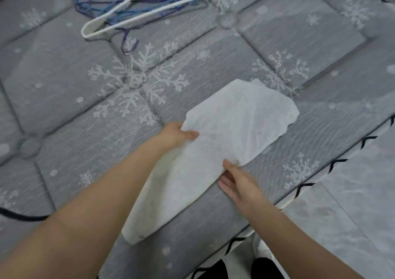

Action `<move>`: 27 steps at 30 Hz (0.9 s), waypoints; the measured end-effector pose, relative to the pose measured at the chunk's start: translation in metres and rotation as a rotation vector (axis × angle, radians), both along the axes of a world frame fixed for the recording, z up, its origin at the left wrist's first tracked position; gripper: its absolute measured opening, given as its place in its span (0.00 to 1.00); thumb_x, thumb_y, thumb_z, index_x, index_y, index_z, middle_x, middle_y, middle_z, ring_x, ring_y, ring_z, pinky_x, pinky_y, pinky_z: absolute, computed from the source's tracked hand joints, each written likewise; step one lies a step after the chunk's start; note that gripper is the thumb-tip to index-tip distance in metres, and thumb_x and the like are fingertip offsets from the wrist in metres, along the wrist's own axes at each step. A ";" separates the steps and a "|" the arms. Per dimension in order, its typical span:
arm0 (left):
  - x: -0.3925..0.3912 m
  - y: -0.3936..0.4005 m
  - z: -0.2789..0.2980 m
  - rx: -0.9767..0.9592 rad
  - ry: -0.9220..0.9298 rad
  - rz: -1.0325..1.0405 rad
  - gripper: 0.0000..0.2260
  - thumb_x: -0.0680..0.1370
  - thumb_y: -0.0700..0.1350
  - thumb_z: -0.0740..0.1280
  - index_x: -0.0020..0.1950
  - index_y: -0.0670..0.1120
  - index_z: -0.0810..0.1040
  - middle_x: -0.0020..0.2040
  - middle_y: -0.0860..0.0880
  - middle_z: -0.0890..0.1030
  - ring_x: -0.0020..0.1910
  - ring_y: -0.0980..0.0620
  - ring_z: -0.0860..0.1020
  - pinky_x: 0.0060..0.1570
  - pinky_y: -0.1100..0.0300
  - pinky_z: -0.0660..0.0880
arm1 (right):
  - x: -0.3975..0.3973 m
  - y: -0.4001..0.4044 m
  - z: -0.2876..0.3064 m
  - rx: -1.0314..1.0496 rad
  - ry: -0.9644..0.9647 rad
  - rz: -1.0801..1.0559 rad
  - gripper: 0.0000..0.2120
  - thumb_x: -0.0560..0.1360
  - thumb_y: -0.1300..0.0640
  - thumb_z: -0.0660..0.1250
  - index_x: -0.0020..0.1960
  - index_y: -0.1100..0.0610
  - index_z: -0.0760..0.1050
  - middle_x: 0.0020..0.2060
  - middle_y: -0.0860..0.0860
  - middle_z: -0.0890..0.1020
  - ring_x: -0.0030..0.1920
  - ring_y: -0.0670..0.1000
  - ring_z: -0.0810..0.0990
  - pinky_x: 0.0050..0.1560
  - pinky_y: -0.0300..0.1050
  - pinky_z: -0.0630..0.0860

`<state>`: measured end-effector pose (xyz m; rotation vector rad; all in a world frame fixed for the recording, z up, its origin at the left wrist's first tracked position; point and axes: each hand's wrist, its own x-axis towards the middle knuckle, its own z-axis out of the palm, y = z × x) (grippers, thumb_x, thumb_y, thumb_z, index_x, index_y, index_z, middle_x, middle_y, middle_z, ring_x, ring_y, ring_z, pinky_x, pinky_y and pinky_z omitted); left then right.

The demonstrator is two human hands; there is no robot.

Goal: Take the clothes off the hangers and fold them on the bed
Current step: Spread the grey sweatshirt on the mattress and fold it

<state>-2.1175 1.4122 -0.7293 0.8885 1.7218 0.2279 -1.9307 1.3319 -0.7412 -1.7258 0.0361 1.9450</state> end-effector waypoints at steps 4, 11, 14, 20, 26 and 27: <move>-0.002 -0.001 0.001 0.021 -0.011 0.037 0.15 0.74 0.47 0.72 0.57 0.40 0.80 0.50 0.46 0.81 0.46 0.51 0.79 0.42 0.63 0.75 | -0.013 0.002 0.005 -0.005 0.091 -0.096 0.10 0.74 0.53 0.69 0.53 0.54 0.76 0.49 0.50 0.81 0.49 0.47 0.79 0.55 0.45 0.72; -0.009 0.001 0.014 0.051 -0.083 0.133 0.13 0.73 0.52 0.72 0.52 0.46 0.80 0.43 0.51 0.81 0.35 0.59 0.79 0.32 0.71 0.75 | -0.016 0.009 0.008 0.111 0.066 -0.162 0.17 0.76 0.58 0.67 0.63 0.57 0.71 0.57 0.52 0.80 0.58 0.52 0.78 0.63 0.51 0.74; -0.009 0.009 0.025 0.062 -0.124 0.176 0.14 0.73 0.50 0.72 0.55 0.45 0.81 0.49 0.48 0.83 0.44 0.50 0.82 0.46 0.61 0.79 | -0.017 0.016 0.017 0.170 0.097 -0.231 0.18 0.76 0.59 0.66 0.64 0.59 0.70 0.56 0.54 0.81 0.55 0.52 0.80 0.58 0.50 0.76; 0.003 0.027 0.062 0.170 -0.165 0.299 0.04 0.72 0.49 0.73 0.42 0.51 0.80 0.39 0.52 0.83 0.34 0.55 0.81 0.36 0.64 0.78 | -0.006 0.046 0.050 0.368 -0.018 -0.252 0.12 0.75 0.57 0.68 0.58 0.57 0.74 0.55 0.51 0.82 0.53 0.48 0.81 0.53 0.45 0.78; 0.014 0.044 0.121 0.377 -0.324 0.462 0.04 0.73 0.45 0.71 0.40 0.48 0.79 0.29 0.55 0.82 0.28 0.58 0.80 0.31 0.65 0.75 | 0.006 0.097 0.115 0.646 -0.060 -0.185 0.08 0.74 0.58 0.68 0.53 0.56 0.77 0.49 0.51 0.84 0.46 0.46 0.83 0.43 0.40 0.79; 0.015 0.046 0.133 0.411 -0.366 0.476 0.04 0.74 0.44 0.71 0.40 0.48 0.78 0.29 0.55 0.81 0.28 0.58 0.80 0.29 0.66 0.74 | 0.008 0.107 0.130 0.694 -0.071 -0.163 0.08 0.73 0.60 0.69 0.52 0.56 0.77 0.46 0.51 0.84 0.43 0.46 0.83 0.39 0.39 0.78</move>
